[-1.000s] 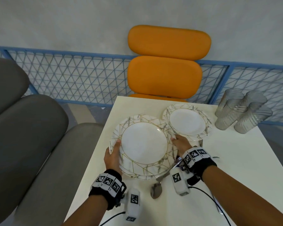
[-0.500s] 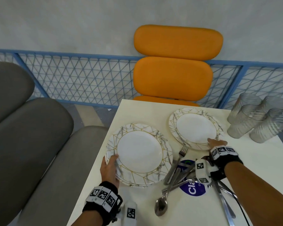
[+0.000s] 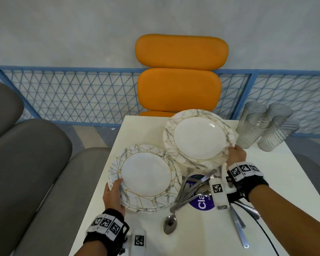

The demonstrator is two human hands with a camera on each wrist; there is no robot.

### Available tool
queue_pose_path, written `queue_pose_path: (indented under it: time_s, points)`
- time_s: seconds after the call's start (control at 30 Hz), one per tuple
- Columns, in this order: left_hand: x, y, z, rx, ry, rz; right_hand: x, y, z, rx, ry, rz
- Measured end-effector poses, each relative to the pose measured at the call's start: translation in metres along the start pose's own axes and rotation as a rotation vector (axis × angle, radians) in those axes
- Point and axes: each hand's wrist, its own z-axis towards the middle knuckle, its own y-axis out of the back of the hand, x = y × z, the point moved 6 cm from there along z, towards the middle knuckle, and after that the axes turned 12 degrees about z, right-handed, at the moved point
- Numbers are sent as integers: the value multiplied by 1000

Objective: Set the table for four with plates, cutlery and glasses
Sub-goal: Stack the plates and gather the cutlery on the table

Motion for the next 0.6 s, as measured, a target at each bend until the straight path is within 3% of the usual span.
queue_pose_path:
  time_s: [0.2,0.47,0.6]
  points:
    - [2,-41,-28,106,-6,10,-12,26,-28,203,13,-175]
    - [31,-131,-86,313,13,137,-49,94,-22,306,-243,-99]
    - [46,-189,-126,419,8,201,-50,141,-4,351,-310,-239]
